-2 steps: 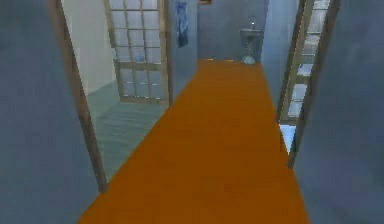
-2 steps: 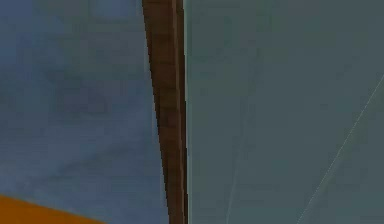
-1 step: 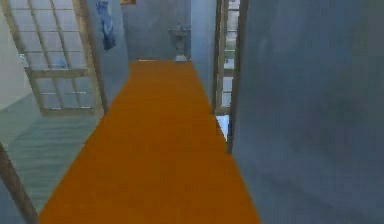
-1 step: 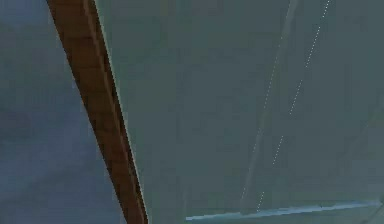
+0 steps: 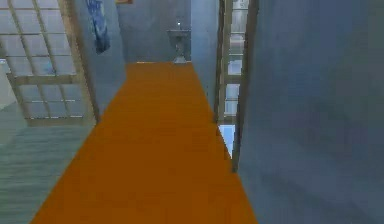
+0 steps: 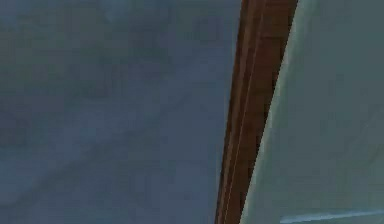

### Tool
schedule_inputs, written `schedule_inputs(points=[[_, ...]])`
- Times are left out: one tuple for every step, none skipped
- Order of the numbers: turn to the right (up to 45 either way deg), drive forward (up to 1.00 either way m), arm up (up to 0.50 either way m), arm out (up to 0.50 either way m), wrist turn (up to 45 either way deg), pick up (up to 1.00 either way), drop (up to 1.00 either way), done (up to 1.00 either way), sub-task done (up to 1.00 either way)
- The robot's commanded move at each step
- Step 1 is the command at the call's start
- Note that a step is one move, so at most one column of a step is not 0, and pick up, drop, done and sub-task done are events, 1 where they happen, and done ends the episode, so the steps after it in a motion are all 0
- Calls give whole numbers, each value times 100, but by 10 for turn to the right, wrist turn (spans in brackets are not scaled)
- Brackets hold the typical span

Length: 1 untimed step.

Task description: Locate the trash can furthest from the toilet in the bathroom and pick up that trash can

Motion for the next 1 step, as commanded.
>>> schedule_inputs(points=[[-270,0,0,0,0,0,0,0,0]])
